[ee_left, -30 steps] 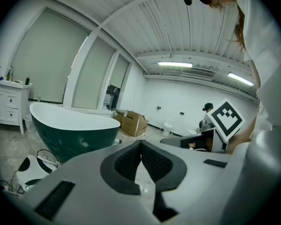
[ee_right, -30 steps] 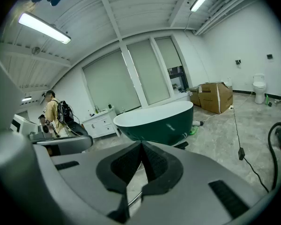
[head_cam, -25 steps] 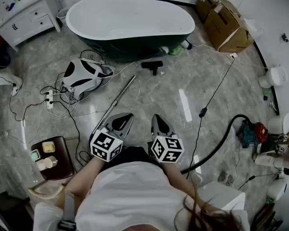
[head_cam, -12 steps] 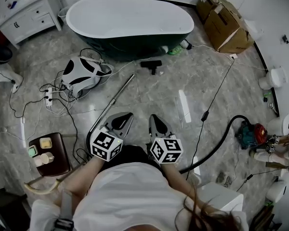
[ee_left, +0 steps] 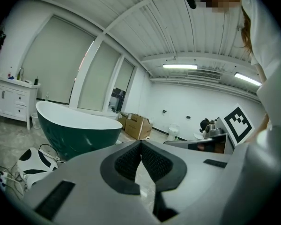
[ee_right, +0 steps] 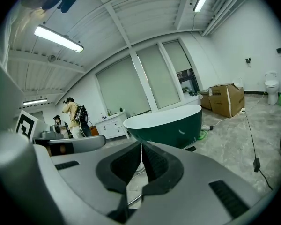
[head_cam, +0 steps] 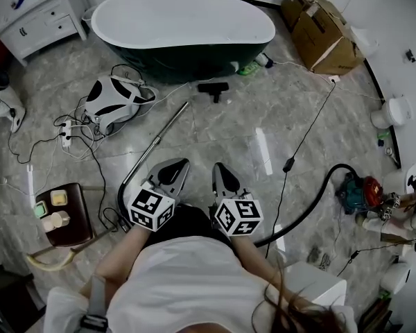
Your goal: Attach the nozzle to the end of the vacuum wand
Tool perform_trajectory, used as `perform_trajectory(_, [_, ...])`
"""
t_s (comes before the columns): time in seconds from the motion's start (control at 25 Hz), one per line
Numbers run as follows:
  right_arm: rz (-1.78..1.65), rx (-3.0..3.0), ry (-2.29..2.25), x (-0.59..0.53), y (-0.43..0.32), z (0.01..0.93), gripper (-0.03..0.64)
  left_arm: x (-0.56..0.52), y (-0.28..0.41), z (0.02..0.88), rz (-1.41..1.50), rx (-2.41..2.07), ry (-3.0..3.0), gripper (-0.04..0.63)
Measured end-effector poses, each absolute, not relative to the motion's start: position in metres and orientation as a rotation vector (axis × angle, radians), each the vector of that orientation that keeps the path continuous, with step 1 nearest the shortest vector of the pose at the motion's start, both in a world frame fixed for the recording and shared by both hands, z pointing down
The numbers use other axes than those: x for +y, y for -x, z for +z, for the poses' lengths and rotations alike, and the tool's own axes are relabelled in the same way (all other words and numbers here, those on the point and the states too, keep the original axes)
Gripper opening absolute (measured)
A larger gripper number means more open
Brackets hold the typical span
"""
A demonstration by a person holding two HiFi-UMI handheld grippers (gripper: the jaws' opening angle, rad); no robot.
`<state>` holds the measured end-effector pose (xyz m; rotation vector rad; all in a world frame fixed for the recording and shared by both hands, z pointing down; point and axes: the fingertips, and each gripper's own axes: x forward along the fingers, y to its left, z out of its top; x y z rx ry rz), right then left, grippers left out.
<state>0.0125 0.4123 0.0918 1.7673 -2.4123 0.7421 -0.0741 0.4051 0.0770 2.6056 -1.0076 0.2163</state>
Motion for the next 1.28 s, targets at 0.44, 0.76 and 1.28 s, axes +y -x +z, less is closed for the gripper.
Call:
perform_trajectory(0.44, [0.804, -2.402, -1.765, 0.430, -0.026, 0.104, 0.015, 0.405, 0.066, 0.087, 0.246, -1.037, -2.567, 0.009])
perform_trajectory(0.76, [0.852, -2.358, -1.806, 0.399, -0.048, 0.113, 0.015, 0.372, 0.046, 0.090, 0.261, -0.997, -2.577, 0.009])
perform_trajectory(1.28, [0.809, -2.317, -1.829, 0.292, -0.090, 0.101, 0.015, 0.256, 0.016, 0.083, 0.231, -0.994, -2.537, 0.009])
